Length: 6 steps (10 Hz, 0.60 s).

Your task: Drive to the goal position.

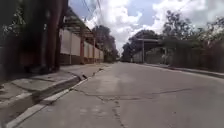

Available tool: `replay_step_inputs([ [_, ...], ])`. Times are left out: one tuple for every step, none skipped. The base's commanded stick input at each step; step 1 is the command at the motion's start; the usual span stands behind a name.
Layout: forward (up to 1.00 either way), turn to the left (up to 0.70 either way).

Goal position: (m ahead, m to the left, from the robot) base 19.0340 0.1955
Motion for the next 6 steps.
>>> replay_step_inputs([
  [1.0, 0.0],
  [1.0, 0.0],
  [1.0, 0.0],
  [1.0, -0.02],
  [1.0, -0.02],
  [1.0, 0.0],
])
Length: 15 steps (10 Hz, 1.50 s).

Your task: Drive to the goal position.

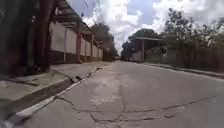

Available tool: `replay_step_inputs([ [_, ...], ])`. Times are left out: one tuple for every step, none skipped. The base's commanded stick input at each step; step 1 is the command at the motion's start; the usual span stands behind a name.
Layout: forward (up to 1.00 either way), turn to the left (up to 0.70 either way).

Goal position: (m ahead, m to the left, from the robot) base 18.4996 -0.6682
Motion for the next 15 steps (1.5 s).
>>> replay_step_inputs([
  [1.0, 0.0],
  [1.0, 0.0],
  [1.0, 0.0],
  [1.0, 0.0],
  [1.0, 0.0],
  [1.0, -0.01],
  [1.0, -0.05],
  [1.0, -0.39],
  [1.0, -0.39],
  [1.0, -0.34],
  [1.0, -0.13],
  [1.0, 0.0],
  [1.0, 0.0],
  [1.0, 0.0],
  [1.0, 0.0],
])
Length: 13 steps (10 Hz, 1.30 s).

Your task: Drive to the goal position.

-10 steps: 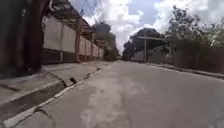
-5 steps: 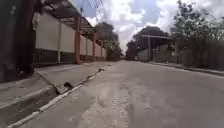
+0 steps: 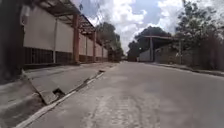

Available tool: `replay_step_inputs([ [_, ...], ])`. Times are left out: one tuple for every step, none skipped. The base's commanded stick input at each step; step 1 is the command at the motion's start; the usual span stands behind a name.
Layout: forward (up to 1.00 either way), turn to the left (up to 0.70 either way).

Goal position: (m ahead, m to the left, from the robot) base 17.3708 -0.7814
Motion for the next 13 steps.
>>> replay_step_inputs([
  [1.0, 0.0],
  [1.0, 0.0],
  [1.0, 0.0],
  [1.0, 0.0],
  [1.0, 0.0],
  [1.0, 0.0],
  [1.0, 0.0],
  [1.0, -0.13],
  [1.0, -0.37],
  [1.0, -0.4],
  [1.0, -0.4],
  [1.0, -0.07],
  [1.0, 0.0],
])
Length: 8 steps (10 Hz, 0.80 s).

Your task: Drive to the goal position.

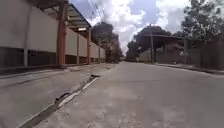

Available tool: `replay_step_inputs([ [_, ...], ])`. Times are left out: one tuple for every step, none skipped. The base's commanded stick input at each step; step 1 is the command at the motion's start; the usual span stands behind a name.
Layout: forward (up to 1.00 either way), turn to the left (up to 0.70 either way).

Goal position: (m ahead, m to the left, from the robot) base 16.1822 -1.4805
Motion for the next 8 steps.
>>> replay_step_inputs([
  [1.0, 0.0],
  [1.0, 0.0],
  [1.0, 0.0],
  [1.0, 0.0],
  [1.0, 0.0],
  [1.0, 0.0],
  [1.0, 0.0],
  [1.0, 0.0],
])
